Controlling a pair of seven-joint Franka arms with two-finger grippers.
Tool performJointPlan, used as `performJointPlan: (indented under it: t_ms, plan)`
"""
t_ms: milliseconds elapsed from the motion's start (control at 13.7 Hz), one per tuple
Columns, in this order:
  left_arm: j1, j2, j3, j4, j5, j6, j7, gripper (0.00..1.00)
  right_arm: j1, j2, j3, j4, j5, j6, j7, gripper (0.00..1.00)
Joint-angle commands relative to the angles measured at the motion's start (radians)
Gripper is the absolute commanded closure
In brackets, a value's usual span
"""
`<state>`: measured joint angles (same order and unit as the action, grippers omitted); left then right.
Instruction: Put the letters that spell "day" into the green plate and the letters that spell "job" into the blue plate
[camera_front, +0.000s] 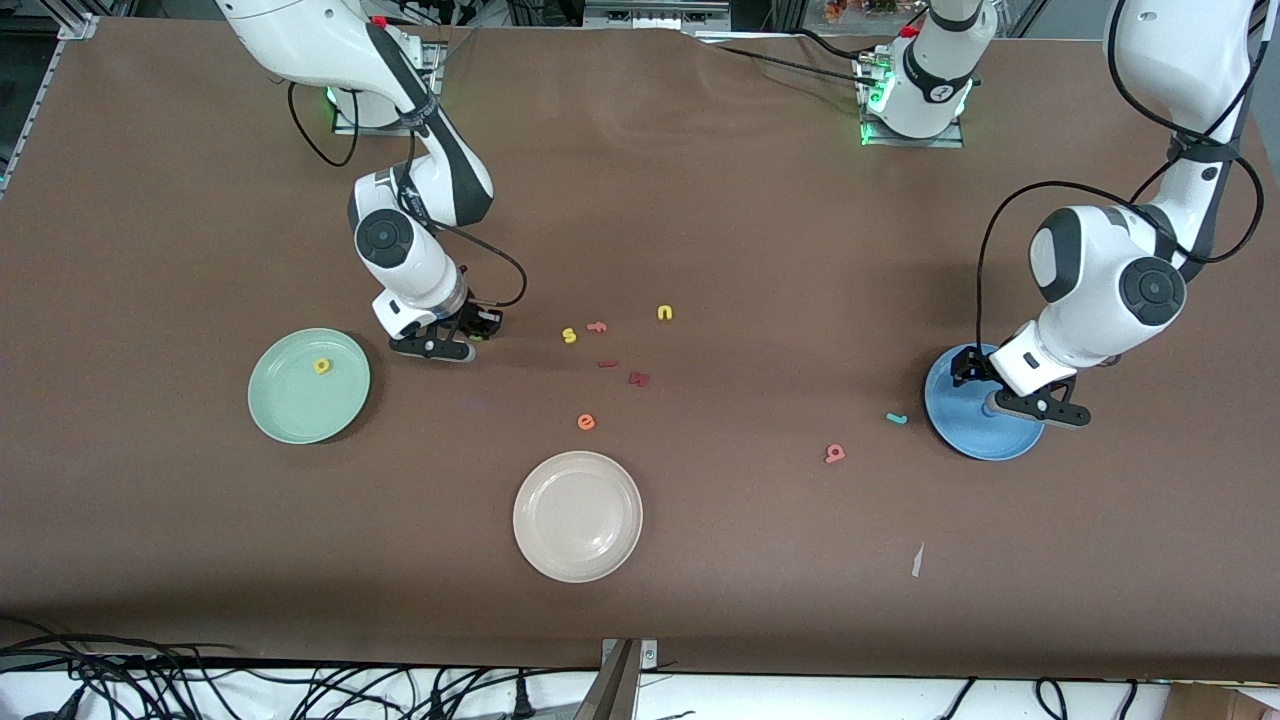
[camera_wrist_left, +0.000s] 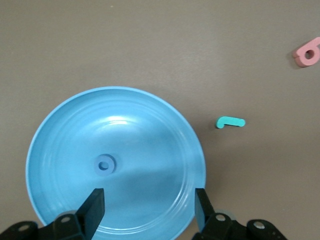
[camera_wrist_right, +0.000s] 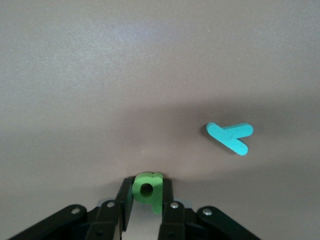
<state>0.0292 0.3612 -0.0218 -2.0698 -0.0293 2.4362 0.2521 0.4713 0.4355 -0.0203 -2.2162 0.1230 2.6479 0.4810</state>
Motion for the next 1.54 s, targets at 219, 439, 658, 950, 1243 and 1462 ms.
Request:
performJointPlan:
  t_ms: [219,439,658,950,1243,1462]
  plan:
    - [-0.127,0.097,0.003,0.11,0.008,0.024,-0.007,0.19,0.0,-0.001,-0.027,0.085,0.01,-0.118,-0.015,0.91]
    - [-0.147,0.14,0.002,0.131,-0.007,0.055,-0.007,0.19,0.0,-0.001,-0.125,0.214,0.006,-0.331,-0.158,0.91]
    - [-0.149,0.194,0.003,0.129,-0.11,0.072,-0.01,0.19,-0.01,0.003,-0.232,0.242,-0.003,-0.373,-0.425,0.91]
    - [-0.172,0.231,0.003,0.131,-0.115,0.135,-0.011,0.18,-0.081,0.038,-0.308,0.245,-0.006,-0.326,-0.684,0.87]
    - [-0.172,0.246,0.005,0.131,-0.104,0.15,0.004,0.21,-0.096,0.045,-0.306,0.257,-0.002,-0.322,-0.786,0.0]
    - [-0.172,0.255,0.008,0.132,-0.103,0.152,0.007,0.33,-0.066,0.014,-0.299,0.323,-0.002,-0.498,-0.797,0.0]
